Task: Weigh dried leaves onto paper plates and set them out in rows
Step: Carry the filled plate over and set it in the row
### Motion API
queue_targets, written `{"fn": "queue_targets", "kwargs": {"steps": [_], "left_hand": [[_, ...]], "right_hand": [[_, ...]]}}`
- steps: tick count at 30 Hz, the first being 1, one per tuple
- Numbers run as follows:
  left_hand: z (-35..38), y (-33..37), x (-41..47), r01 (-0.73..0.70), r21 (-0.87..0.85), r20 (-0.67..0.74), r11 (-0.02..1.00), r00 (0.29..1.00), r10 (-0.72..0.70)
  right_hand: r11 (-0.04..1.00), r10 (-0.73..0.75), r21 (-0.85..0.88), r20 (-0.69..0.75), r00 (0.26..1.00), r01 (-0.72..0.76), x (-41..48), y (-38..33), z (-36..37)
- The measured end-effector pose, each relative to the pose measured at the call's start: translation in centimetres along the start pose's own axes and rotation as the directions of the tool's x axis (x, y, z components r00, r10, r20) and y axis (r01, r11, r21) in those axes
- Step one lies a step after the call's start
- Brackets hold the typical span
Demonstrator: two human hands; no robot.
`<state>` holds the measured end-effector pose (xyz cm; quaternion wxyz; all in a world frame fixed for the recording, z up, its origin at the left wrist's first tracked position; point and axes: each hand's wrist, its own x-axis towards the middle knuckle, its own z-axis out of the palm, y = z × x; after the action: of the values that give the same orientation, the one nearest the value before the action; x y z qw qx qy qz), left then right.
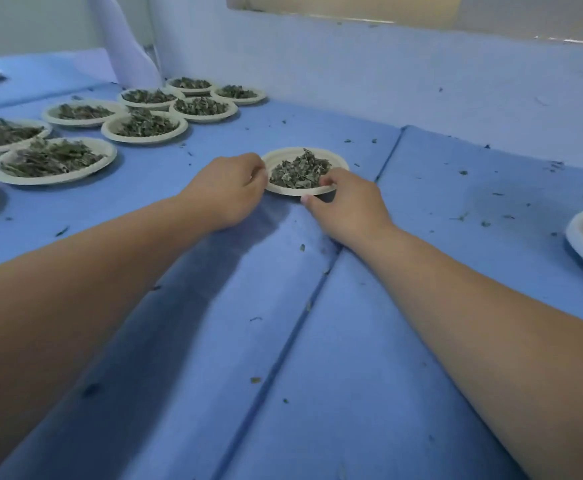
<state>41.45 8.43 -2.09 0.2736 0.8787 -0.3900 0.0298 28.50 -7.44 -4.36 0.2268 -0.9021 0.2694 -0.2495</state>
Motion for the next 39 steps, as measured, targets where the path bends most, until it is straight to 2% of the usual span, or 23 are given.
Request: {"fn": "queue_targets", "kwargs": {"steps": [3,6,8,9,11,13,24,32,35,39], "left_hand": [[-0.1,-1.9,3.4,-0.044,0.090,-0.011,0.995,0.999,0.045],[0.8,-3.9,5.6,-0.005,-0.038,-0.101,0.999,0.995,0.001],[1.4,-5.3,6.7,0.039,-0.196,-0.116,0.980,0.991,-0.063],[1.7,-5.8,7.4,0.076,-0.326,-0.105,0.942,0.988,-0.117],[1.9,-6.7,8.2,0.170,-0.607,-0.054,0.776,0.966,-0.254],[2.0,-6.8,8.7,0.211,-0.746,-0.012,0.632,0.944,-0.330],[1.9,-6.6,8.6,0.206,-0.743,0.029,0.637,0.961,-0.276],[1.7,-6.4,8.0,0.218,-0.671,0.044,0.708,0.966,-0.256],[1.7,-6.3,7.9,0.226,-0.642,0.053,0.732,0.966,-0.252],[1.6,-6.0,7.8,0.224,-0.611,0.055,0.759,0.969,-0.242]], "right_hand": [[0.999,0.014,-0.053,0.003,1.000,-0.014,5.2,-0.5,2.3],[0.996,0.027,-0.083,0.063,0.998,-0.022,9.9,-1.1,5.0],[0.994,0.034,-0.108,0.077,0.996,-0.025,13.2,-1.5,6.7],[0.993,0.040,-0.110,0.074,0.996,-0.032,15.0,-1.7,7.4],[0.992,0.073,-0.107,0.068,0.995,-0.066,17.9,-2.2,8.8],[0.988,0.120,-0.107,0.056,0.991,-0.114,20.5,-2.6,9.9],[0.963,0.261,-0.077,0.026,0.965,-0.259,28.1,-4.4,13.4],[0.939,0.333,-0.069,-0.057,0.941,-0.336,29.6,-3.4,13.5],[0.947,0.288,-0.113,-0.108,0.952,-0.299,29.2,-3.6,13.7],[0.952,0.077,-0.284,-0.141,0.987,-0.115,28.6,-4.2,14.3]]}}
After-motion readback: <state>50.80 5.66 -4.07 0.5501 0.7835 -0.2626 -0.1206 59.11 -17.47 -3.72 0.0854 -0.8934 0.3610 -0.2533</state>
